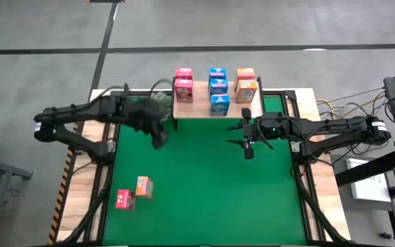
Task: Stack cereal on shelf
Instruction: Put the orange cereal box on the shelf aligned with the other orange cereal box
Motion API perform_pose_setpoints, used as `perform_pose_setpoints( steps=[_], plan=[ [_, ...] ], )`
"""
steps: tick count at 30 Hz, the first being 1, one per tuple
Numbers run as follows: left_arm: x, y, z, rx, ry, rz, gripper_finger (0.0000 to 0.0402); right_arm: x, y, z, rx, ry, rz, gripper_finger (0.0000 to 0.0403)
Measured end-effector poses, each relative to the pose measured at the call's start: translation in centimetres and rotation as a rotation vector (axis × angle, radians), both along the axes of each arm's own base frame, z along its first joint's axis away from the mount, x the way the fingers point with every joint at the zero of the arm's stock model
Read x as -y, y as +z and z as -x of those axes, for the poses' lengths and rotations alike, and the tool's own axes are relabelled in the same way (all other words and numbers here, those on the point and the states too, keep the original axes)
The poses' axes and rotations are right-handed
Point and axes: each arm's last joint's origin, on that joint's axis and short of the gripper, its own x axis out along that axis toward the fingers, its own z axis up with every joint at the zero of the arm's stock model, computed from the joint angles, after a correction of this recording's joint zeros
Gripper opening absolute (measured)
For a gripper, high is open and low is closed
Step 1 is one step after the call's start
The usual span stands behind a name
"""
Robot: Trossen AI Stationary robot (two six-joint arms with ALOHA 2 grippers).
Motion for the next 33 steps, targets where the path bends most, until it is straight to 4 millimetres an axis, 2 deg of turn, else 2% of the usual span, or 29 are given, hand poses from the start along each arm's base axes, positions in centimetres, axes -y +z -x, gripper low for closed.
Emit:
perform_pose_setpoints(
  steps=[5,11,16,20,26,33],
  plan=[
    [4.3,-0.9,-0.1,-0.076,0.113,0.213,0.0026,0.0,0.0,0.0,-0.001,0.006,0.018,0.0185],
    [9.8,-2.4,-0.6,-0.173,0.185,0.368,0.0026,0.0,0.0,0.0,0.001,0.011,0.034,0.0185],
    [14.3,-3.7,-0.2,-0.217,0.238,0.379,0.0027,0.0,0.2,-0.1,0.018,0.015,0.051,0.0185],
    [16.8,-4.7,0.3,-0.247,0.281,0.387,0.0032,0.0,0.3,-0.1,0.029,0.015,0.052,0.0185],
    [18.5,-6.1,0.3,-0.302,0.356,0.376,0.0070,0.0,0.3,-0.1,0.030,0.019,0.065,0.0185],
    [19.0,-7.3,-0.1,-0.349,0.413,0.348,0.0148,0.0,0.4,-0.1,0.034,0.028,0.094,0.0185]
  ],
)
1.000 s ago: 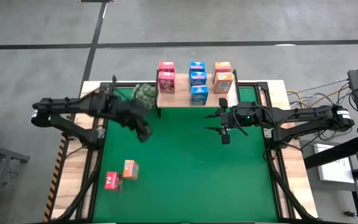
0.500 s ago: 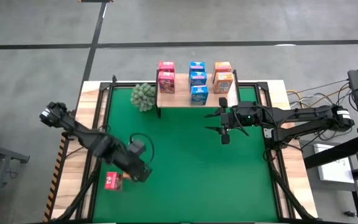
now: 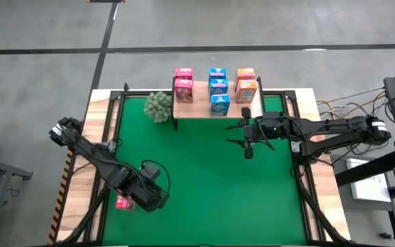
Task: Stack cereal on shelf
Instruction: Put the orange cereal box on the shelf aligned with the other orange cereal box
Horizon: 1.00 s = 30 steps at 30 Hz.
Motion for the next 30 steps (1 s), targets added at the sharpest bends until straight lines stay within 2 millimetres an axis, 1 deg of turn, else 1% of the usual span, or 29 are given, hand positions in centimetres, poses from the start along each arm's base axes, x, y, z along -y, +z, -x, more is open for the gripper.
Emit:
perform_pose_setpoints(
  steps=[3,6,10,15,21,24,30],
  plan=[
    [0.0,-0.3,0.0,-0.019,0.001,-0.013,0.0184,0.0,0.0,0.0,-0.001,0.002,0.009,0.0185],
    [-0.3,-0.5,0.4,-0.072,0.032,-0.039,0.0214,0.0,0.0,0.0,-0.001,0.005,0.019,0.0185],
    [-0.9,-0.6,1.6,-0.182,0.101,-0.103,0.0237,0.0,0.0,0.0,-0.001,0.009,0.030,0.0185],
    [-1.0,-1.2,1.9,-0.212,0.128,-0.129,0.0240,0.0,0.0,0.0,-0.001,0.009,0.032,0.0185],
    [-1.3,-3.2,2.5,-0.298,0.145,-0.135,0.0233,0.0,0.0,0.0,-0.001,0.009,0.032,0.0185],
    [-1.2,-4.0,2.4,-0.289,0.142,-0.118,0.0231,0.0,0.0,0.0,-0.001,0.009,0.032,0.0185],
    [-1.2,-4.2,2.4,-0.277,0.138,-0.109,0.0231,0.0,0.0,0.0,-0.001,0.009,0.032,0.0185]
  ],
)
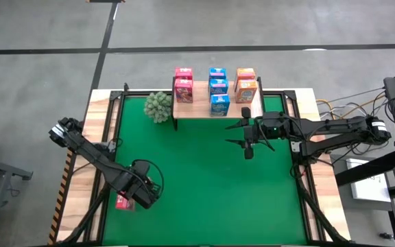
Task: Stack cereal on shelf
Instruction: Put the orange cereal box on the shelf aligned with the other orange cereal box
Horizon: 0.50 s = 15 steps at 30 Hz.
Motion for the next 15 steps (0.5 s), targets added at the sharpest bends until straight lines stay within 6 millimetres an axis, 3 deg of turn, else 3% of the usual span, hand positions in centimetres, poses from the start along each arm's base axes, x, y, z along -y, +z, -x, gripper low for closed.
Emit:
perform_pose_setpoints(
  steps=[7,15],
  plan=[
    [0.09,0.74,-0.15,0.020,-0.001,0.003,0.0234,0.00,0.00,0.00,0.000,0.000,0.000,0.0185],
    [-0.04,0.13,0.01,0.008,0.017,-0.010,0.0262,0.00,0.00,0.00,0.000,0.000,0.000,0.0185]
  ],
)
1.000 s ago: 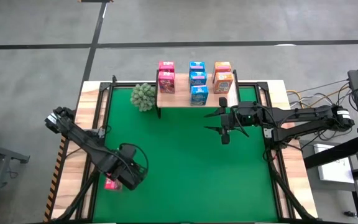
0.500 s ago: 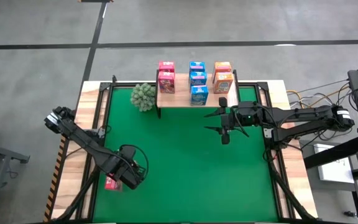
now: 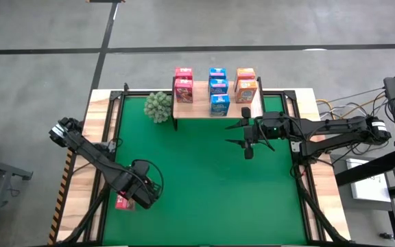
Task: Stack cereal on shelf
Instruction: Put the orange cereal box on the shelf aligned with the other orange cereal box
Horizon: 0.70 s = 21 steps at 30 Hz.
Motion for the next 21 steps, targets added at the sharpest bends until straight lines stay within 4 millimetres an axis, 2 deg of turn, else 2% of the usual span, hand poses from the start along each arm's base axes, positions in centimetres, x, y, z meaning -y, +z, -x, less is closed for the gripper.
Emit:
perform_pose_setpoints(
  steps=[11,21],
  plan=[
    [-0.1,-0.6,0.1,-0.003,-0.002,-0.007,0.0252,0.0,0.0,0.0,0.000,0.000,0.000,0.0185],
    [0.0,-2.1,0.0,0.010,-0.024,0.020,0.0242,0.0,0.0,0.0,0.000,0.000,0.000,0.0185]
  ],
)
